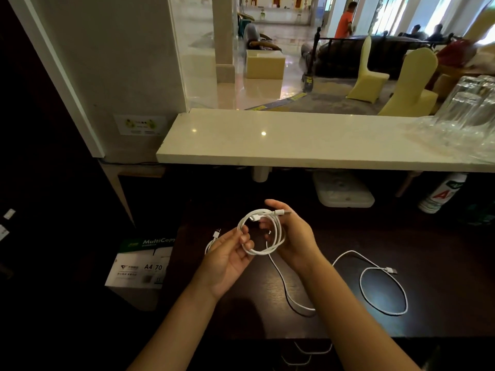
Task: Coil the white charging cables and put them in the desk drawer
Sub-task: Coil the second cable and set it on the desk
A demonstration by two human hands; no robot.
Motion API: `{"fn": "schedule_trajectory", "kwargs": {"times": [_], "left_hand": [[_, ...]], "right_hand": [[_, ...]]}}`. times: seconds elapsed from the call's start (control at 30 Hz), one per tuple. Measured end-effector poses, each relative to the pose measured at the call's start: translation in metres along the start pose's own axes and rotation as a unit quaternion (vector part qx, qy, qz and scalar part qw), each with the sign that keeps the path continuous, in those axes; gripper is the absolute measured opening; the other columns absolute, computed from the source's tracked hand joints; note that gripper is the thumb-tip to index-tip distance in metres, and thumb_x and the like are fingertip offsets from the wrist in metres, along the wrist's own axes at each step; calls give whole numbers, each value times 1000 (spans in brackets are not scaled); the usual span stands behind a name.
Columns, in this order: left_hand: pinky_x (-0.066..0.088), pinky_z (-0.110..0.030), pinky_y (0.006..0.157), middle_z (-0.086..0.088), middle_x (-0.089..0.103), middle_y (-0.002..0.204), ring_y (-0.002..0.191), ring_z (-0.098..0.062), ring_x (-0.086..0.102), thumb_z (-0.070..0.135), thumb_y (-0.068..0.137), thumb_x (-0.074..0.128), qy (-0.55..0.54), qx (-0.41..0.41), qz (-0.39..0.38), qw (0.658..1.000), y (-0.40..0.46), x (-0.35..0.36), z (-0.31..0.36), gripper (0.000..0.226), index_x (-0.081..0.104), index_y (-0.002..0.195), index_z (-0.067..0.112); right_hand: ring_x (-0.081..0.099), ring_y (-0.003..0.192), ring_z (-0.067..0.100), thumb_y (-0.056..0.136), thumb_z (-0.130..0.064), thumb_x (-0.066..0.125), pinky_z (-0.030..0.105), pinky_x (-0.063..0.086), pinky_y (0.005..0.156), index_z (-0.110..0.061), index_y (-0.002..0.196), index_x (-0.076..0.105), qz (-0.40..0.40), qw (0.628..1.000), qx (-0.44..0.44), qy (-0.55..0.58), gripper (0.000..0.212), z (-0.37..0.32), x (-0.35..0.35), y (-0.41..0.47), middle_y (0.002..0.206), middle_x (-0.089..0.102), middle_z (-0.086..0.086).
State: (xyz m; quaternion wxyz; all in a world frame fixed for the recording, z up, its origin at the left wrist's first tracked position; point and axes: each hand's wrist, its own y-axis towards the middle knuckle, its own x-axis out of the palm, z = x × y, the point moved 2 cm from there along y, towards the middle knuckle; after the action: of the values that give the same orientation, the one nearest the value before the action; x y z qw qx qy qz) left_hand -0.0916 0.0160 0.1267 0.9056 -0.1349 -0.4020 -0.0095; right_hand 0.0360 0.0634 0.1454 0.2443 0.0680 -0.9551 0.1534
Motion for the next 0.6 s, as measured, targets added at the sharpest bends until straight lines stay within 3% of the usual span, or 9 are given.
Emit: {"fn": "schedule_trajectory", "kwargs": {"times": [0.13,0.23,0.3,0.37,0.5,0.6], "left_hand": [[51,-18,55,4,55,55,51,-5,56,8,95,38,-2,17,22,1000,2,4,-3,24,59,82,8],[52,-18,58,4,56,55,54,-5,57,8,94,39,22,17,26,999,1,3,-4,23,58,82,8],[52,-20,63,3,57,57,57,-6,59,10,94,40,44,7,22,999,1,3,-8,22,59,82,8],[49,-24,71,1,60,61,62,-7,62,10,93,41,58,1,24,998,0,2,-10,23,62,82,9],[46,-28,77,-1,63,67,66,-8,65,11,93,43,70,-14,33,997,-1,-1,-12,23,64,84,10],[50,-26,76,-3,66,77,70,-9,68,12,94,43,95,-26,30,995,-3,0,-13,22,64,94,9]], "right_hand": [[62,76,24,85,-7,35,41,43,81,-17,114,56,-18,996,-30,79,37,10,2,-4,77,67,9],[60,83,20,79,-6,57,35,48,81,-27,124,45,-39,989,-108,-90,51,11,1,-6,83,65,8],[61,81,20,74,-4,62,32,52,77,-29,117,51,-41,973,-156,-166,50,9,0,-10,88,63,11],[63,79,20,76,-3,62,32,53,74,-22,104,60,-42,964,-177,-195,34,7,0,-11,87,65,11],[60,64,16,83,-5,63,23,51,60,-15,89,64,-51,958,-161,-231,12,3,2,-12,76,65,7],[56,57,11,86,-6,57,22,47,56,-14,81,65,-8,971,-126,-203,12,6,-1,-9,70,62,6]]}}
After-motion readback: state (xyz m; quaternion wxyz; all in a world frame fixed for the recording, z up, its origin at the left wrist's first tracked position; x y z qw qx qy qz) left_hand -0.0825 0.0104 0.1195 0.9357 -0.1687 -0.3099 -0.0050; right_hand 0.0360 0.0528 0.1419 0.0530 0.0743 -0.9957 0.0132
